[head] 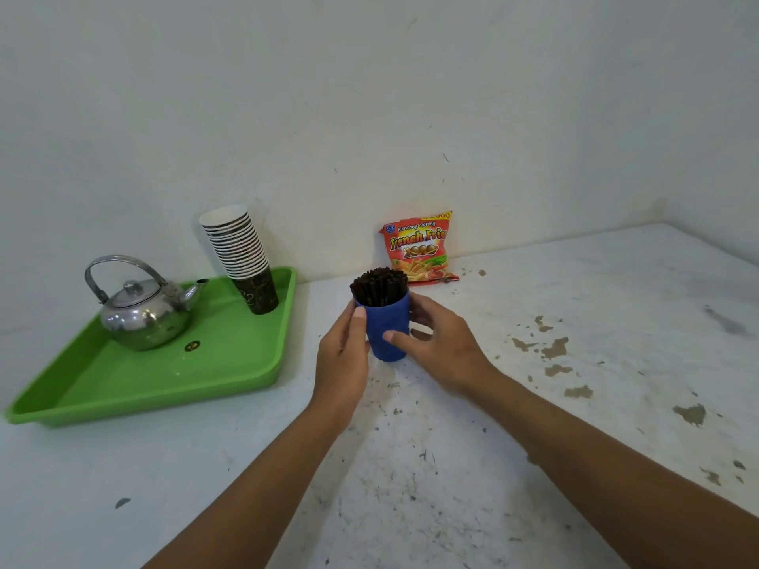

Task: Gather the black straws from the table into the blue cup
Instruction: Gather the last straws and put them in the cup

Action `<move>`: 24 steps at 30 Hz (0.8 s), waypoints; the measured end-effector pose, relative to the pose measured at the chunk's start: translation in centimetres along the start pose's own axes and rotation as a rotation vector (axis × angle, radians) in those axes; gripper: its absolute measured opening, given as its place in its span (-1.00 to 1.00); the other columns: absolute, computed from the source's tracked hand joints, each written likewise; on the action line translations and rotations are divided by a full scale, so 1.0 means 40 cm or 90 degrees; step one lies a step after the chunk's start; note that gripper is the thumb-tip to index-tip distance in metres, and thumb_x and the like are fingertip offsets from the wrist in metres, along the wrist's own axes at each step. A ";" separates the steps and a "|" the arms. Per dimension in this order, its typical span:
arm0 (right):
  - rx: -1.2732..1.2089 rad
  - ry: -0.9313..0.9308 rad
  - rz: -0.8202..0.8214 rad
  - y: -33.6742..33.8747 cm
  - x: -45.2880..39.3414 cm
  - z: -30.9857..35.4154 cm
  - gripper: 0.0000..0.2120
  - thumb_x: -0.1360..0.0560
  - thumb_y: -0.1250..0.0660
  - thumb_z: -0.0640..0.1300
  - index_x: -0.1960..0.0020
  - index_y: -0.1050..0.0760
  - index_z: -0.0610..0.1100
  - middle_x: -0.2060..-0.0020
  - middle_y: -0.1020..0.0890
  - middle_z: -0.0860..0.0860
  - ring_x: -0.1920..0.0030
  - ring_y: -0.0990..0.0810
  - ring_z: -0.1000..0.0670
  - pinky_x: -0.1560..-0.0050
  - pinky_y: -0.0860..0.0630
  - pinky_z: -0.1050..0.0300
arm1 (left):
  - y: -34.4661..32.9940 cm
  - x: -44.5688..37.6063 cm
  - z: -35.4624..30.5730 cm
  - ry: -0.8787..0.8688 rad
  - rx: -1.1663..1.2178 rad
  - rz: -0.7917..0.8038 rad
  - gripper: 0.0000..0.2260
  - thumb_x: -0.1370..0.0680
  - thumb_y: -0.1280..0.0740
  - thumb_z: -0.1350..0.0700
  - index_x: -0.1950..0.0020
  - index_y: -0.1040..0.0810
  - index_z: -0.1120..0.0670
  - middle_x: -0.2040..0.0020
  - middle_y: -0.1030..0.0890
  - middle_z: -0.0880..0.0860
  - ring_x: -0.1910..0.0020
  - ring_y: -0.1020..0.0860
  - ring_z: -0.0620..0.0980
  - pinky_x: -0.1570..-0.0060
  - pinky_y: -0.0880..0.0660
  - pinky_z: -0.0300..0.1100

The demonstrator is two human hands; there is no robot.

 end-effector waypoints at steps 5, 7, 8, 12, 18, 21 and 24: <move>-0.033 -0.023 -0.019 -0.037 -0.080 0.010 -0.41 -0.49 -0.53 -0.09 -0.46 -0.42 -0.13 -0.25 -0.62 0.00 -0.22 -0.59 0.03 -0.21 -0.57 0.15 | 0.027 -0.080 -0.005 0.046 0.009 -0.039 -0.70 -0.72 -0.18 -0.02 -0.02 -0.66 -0.33 -0.03 -0.73 -0.22 -0.13 -0.66 -0.15 -0.28 -0.56 0.02; -0.038 -0.032 -0.017 -0.058 -0.133 0.020 -0.41 -0.50 -0.52 -0.08 -0.46 -0.41 -0.13 -0.25 -0.61 0.00 -0.22 -0.58 0.02 -0.18 -0.54 0.21 | 0.045 -0.137 -0.014 0.066 0.020 -0.054 -0.73 -0.71 -0.20 -0.01 0.01 -0.67 -0.21 0.06 -0.74 -0.20 -0.06 -0.66 -0.14 -0.29 -0.56 0.06; -0.038 -0.038 -0.015 -0.068 -0.164 0.023 -0.42 -0.50 -0.52 -0.09 -0.45 -0.41 -0.14 -0.26 -0.61 -0.02 -0.22 -0.58 0.01 -0.19 -0.54 0.18 | 0.053 -0.169 -0.018 0.077 0.031 -0.060 -0.76 -0.71 -0.21 -0.01 0.00 -0.67 -0.15 0.07 -0.74 -0.18 -0.05 -0.66 -0.12 -0.28 -0.57 0.06; -0.031 -0.057 0.002 -0.108 -0.282 0.023 -0.47 -0.51 -0.51 -0.13 -0.42 -0.43 -0.18 -0.26 -0.61 -0.08 -0.23 -0.58 -0.06 -0.26 -0.54 -0.02 | 0.084 -0.286 -0.013 0.146 0.078 -0.067 -0.72 -0.69 -0.26 0.01 -0.34 -0.61 0.04 -0.17 -0.70 0.00 -0.19 -0.64 -0.06 -0.22 -0.59 -0.07; 0.005 -0.061 0.017 -0.152 -0.401 -0.005 -0.48 -0.53 -0.48 -0.18 -0.43 -0.38 -0.16 -0.29 -0.57 -0.10 -0.26 -0.55 -0.11 -0.26 -0.55 -0.07 | 0.106 -0.396 0.022 0.172 0.073 -0.076 -0.67 -0.70 -0.23 0.03 -0.45 -0.52 0.04 -0.29 -0.65 0.01 -0.24 -0.61 -0.08 -0.06 -0.58 -0.22; -0.007 -0.062 0.017 -0.165 -0.415 -0.030 -0.48 -0.53 -0.47 -0.21 -0.43 -0.36 -0.17 -0.30 -0.57 -0.11 -0.27 -0.55 -0.10 -0.22 -0.54 0.03 | 0.102 -0.418 0.049 0.175 0.083 -0.082 -0.68 -0.70 -0.23 0.05 -0.44 -0.53 0.05 -0.26 -0.66 0.03 -0.20 -0.64 -0.08 0.07 -0.63 -0.27; -0.026 -0.059 0.008 -0.171 -0.423 -0.042 -0.45 -0.54 -0.46 -0.22 -0.45 -0.33 -0.15 -0.32 -0.55 -0.11 -0.29 -0.53 -0.09 -0.23 -0.53 0.02 | 0.101 -0.435 0.061 0.171 0.092 -0.093 -0.69 -0.70 -0.23 0.04 -0.42 -0.55 0.04 -0.24 -0.67 0.02 -0.18 -0.64 -0.09 0.20 -0.63 -0.33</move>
Point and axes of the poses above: each hand's wrist, its own x-axis away from the middle knuckle, its own y-axis out of the back of the hand, z = x × y, the point moved 7 cm from there along -x, towards the middle knuckle
